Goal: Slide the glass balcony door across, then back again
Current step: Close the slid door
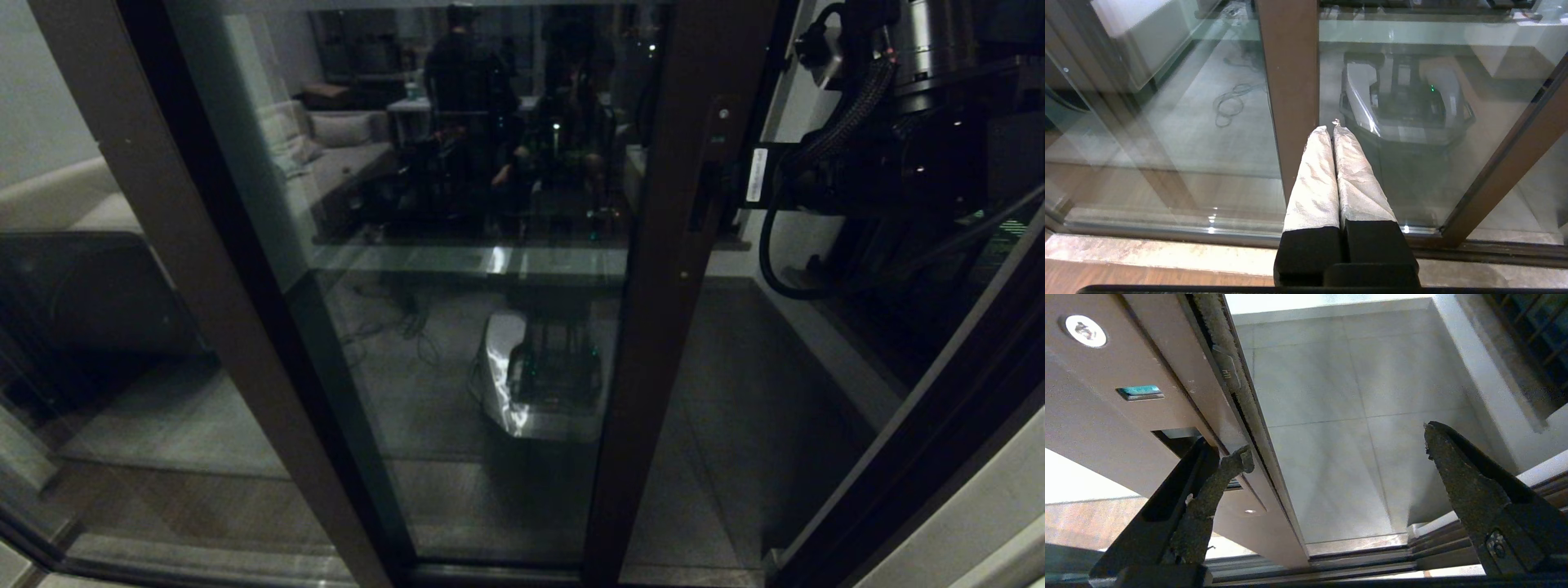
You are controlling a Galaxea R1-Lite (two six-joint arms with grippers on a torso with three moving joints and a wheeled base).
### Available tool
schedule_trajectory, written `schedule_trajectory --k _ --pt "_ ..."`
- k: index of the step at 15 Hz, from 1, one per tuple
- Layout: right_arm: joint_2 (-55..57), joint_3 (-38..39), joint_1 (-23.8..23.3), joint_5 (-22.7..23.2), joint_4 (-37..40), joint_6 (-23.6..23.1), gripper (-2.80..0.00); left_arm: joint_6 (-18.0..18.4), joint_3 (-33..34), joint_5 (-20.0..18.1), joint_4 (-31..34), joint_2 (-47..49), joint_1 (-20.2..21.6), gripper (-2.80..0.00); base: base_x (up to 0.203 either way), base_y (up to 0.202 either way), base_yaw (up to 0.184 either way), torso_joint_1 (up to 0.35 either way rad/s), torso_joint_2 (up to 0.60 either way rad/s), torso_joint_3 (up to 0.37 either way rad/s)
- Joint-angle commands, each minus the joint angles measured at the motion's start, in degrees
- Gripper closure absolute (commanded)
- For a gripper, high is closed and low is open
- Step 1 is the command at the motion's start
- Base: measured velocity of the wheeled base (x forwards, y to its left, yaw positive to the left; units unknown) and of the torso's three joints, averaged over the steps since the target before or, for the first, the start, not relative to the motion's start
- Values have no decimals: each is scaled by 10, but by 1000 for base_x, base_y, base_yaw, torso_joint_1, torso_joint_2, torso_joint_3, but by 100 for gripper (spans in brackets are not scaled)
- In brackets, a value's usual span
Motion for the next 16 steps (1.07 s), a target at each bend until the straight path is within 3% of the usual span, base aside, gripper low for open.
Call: schedule_trajectory --k 1,9,16 --pt "-2 4 -6 -3 3 -1 -280 0 1 0 0 0 1 0 0 0 0 0 0 0" --pt "-18 20 -17 -2 3 -9 -280 0 1 0 0 0 0 0 0 0 0 0 0 0" --pt "-23 26 -60 2 0 -21 -280 0 1 0 0 0 0 0 0 0 0 0 0 0"
